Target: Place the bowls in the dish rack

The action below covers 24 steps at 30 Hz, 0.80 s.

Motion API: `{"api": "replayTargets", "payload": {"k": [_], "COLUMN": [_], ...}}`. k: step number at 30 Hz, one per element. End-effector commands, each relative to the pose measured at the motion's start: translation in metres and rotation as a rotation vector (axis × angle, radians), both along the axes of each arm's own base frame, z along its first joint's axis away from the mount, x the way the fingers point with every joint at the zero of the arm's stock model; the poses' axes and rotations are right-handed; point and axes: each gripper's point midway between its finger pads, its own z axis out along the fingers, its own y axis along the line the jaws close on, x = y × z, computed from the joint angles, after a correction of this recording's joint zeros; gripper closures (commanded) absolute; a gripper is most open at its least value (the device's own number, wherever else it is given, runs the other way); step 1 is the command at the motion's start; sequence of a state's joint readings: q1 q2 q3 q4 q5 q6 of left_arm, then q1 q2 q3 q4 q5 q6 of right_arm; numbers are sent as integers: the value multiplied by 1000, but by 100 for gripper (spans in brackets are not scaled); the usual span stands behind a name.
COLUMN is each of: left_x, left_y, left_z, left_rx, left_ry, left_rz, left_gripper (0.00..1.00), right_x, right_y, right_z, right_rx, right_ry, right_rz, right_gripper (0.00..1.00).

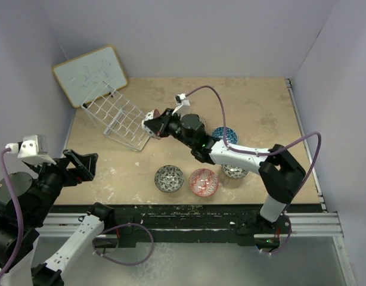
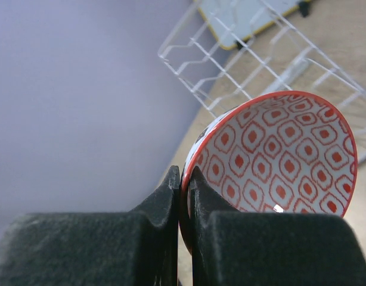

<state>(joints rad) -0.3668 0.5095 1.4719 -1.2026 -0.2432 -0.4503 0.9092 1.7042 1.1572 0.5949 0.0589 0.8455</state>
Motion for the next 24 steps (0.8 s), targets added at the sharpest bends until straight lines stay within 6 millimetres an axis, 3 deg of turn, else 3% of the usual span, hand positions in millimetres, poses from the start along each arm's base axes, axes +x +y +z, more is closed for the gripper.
{"api": "replayTargets", "payload": {"k": [1,15,24], "left_x": [3,4,3], "left_y": [2,2,2], "left_z": [8,5,3], "left_rx": [21,32,35], "left_ry": [-16,-8,-4], "left_rz": [6,4,4], "left_gripper": [1,1,1], "right_x": [-14,12,33], "right_y": [0,7,9], "right_z": [109,83,84], "right_rx": [436,791,851], "right_ry": [-199,-69,-36], "right_rz": [83,72,-13], "right_gripper": [100,100,100]}}
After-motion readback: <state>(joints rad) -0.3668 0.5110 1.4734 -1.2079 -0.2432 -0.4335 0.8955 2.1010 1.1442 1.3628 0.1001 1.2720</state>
